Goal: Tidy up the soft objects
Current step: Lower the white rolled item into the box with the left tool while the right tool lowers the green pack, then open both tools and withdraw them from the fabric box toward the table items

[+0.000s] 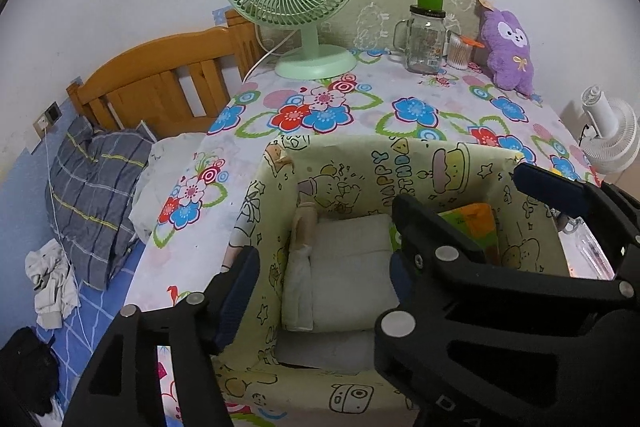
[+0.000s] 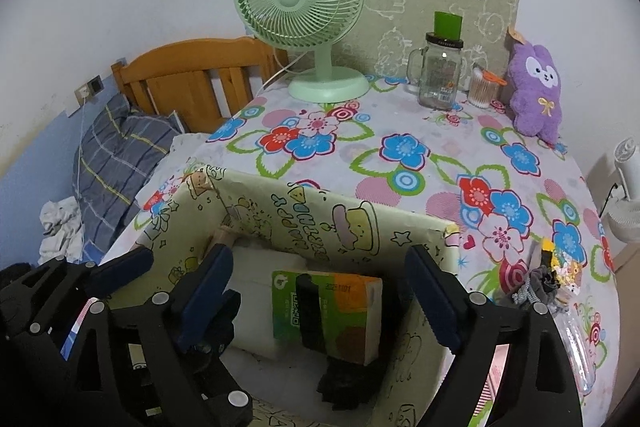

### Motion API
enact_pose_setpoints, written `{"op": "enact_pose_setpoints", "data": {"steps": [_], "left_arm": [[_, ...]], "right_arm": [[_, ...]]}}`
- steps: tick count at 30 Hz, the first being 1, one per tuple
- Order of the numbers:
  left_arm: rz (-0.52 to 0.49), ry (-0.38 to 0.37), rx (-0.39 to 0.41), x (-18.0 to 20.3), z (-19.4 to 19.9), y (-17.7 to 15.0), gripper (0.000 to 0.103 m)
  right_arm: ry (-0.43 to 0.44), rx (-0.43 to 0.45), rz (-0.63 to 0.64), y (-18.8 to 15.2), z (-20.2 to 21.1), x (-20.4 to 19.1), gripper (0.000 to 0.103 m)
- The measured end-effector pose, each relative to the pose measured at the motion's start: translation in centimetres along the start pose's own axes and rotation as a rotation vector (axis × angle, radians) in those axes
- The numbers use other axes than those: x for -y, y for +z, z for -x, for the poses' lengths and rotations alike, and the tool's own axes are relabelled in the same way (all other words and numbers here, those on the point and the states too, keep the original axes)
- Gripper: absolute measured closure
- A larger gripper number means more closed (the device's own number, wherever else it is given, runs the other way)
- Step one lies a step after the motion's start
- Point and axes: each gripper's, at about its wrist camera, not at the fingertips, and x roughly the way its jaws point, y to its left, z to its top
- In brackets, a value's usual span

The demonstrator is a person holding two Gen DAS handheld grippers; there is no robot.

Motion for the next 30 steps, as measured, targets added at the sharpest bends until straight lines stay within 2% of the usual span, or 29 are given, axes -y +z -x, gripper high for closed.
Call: {"op": "enact_pose_setpoints", "data": {"steps": [5,12,18,30], "left_arm": [[-0.009,-0.021,0.025,0.6,0.8,0.0,0.029],[-0.028,-0.045,0.063,1.7,2.3,0.3,0.019],[-0.045,-0.063,0.101,2.8,4.0,0.6,0.015],[-0.064,-0.064,0.152,5.1,6.9,0.5,0.006]], "right_arm": [[-0.018,0.021,0.0,0.0,1.1,0.5,0.012],[-0.044,0.049,-0.019,0.0,3.1,1.5,0.011],[-0.061,0.075,-0.033,0.0,5.1,2.3,0.011],[-0.093,0.124,-0.061,-0.5,8.8,4.3,0.008]]}}
